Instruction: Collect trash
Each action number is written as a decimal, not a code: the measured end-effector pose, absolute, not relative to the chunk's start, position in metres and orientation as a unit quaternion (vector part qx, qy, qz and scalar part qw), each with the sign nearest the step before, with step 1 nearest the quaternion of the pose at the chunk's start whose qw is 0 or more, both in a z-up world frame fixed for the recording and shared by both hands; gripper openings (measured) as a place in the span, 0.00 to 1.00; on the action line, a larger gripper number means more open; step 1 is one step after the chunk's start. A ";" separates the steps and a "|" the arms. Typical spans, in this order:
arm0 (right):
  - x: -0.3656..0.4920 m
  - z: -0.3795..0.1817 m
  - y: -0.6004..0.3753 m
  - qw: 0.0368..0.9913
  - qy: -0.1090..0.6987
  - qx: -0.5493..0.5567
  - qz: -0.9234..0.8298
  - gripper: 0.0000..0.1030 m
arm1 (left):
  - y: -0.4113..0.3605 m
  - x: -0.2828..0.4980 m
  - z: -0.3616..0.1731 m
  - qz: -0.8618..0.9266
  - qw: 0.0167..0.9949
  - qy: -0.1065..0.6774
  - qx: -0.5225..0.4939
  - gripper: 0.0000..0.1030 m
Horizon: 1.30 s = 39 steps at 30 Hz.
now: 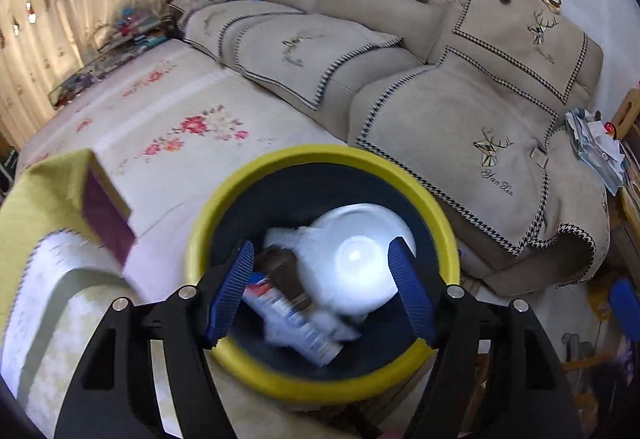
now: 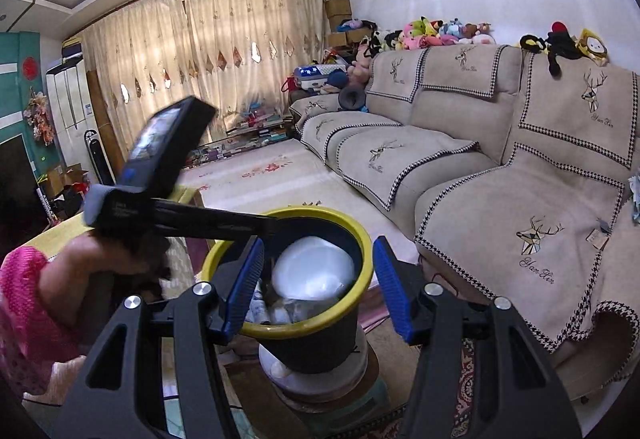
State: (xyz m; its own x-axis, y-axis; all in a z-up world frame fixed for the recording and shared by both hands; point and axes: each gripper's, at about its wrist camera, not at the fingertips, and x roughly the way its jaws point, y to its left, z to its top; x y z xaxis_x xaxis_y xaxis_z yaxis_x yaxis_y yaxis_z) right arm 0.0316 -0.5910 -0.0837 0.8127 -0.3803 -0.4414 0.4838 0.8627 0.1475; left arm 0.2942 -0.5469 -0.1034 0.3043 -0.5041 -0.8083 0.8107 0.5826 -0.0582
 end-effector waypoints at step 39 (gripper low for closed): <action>0.004 -0.026 -0.465 0.973 0.215 0.059 -0.062 0.93 | -0.056 0.046 -0.013 0.002 0.968 0.249 -0.032 0.95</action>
